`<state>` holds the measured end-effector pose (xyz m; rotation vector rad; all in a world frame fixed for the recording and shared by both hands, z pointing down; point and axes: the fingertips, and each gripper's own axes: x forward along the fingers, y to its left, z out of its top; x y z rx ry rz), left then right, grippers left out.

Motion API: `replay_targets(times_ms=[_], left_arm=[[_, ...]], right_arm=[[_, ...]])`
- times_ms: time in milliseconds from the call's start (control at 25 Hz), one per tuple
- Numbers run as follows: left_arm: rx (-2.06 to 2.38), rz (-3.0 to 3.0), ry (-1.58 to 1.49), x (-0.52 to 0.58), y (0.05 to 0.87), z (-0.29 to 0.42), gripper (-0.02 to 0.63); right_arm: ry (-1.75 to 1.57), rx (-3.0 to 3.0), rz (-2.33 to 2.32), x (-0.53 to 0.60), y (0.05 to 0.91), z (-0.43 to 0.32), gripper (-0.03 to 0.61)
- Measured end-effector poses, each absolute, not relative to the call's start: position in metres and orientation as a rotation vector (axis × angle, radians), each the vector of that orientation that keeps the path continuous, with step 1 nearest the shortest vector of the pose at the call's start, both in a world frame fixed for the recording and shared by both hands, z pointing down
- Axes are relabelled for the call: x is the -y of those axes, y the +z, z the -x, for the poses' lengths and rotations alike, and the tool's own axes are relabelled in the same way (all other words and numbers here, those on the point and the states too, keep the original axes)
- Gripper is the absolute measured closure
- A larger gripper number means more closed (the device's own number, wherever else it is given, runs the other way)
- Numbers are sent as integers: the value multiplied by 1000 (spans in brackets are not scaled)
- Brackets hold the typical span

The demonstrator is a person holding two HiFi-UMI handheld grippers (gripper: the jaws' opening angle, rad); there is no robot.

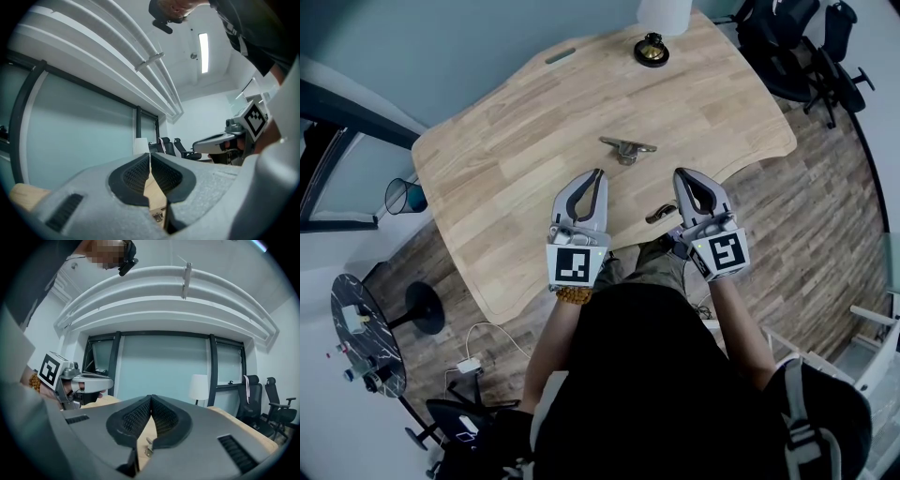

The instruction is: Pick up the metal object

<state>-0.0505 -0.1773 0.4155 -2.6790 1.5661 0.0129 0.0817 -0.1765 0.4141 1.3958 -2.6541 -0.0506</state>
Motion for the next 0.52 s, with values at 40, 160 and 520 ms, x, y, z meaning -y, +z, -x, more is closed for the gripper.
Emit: replay_targets(times_ms=[40,160,520], left_arm=[[-1571,2696,23,178,417,50,594],[-1585,2730,51,182,422,50,594],[-1565,2786,23,189,439,33,594]], right_arm=[[-46,2652,-1398,177,415,-83,575],[-38,2647,-1397,178,419,-85,575],[-17,2627,-1412,182,422,-103,575]])
